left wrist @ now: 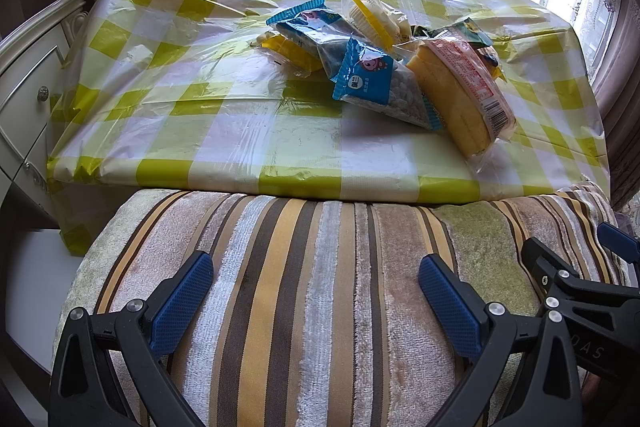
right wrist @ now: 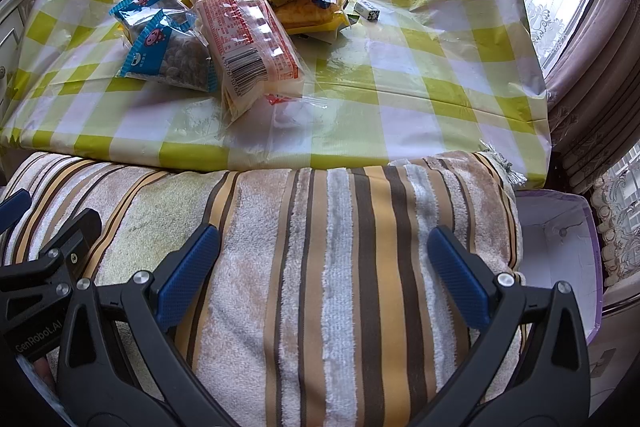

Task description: Organize snacks

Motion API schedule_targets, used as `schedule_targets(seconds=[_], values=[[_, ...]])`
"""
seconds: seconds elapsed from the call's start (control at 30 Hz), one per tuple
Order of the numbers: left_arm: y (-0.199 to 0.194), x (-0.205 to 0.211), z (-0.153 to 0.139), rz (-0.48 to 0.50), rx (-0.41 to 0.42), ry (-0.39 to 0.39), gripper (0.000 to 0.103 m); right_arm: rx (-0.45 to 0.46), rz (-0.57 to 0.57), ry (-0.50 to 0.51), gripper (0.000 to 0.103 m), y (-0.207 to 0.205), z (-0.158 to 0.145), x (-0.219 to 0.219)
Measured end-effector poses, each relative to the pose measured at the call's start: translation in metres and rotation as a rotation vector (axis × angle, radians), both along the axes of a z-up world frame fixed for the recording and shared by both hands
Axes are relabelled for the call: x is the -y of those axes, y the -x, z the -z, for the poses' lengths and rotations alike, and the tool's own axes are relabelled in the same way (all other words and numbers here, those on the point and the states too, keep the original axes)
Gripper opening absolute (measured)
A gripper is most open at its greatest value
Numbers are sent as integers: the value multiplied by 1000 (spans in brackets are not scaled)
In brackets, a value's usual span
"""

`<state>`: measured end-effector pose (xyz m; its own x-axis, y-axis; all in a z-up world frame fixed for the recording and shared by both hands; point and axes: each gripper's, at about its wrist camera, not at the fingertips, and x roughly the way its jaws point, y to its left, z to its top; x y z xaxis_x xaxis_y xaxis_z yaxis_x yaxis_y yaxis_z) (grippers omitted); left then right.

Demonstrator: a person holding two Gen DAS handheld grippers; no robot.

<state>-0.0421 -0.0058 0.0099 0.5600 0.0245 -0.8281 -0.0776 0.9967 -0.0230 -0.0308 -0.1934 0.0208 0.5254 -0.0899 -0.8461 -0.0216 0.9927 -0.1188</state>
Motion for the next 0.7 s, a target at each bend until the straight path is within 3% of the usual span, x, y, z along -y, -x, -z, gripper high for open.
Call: schedule_targets(seconds=[0.3, 0.53, 0.7], values=[[1, -1, -2, -3, 18, 11, 103, 0, -4, -15, 103, 0, -1, 1], [-3, -10, -10, -5, 50, 83, 103, 44, -51, -113, 103, -7, -11, 7], [-19, -20, -20, -19, 105, 149, 103, 97, -109, -135, 103, -34, -20, 0]])
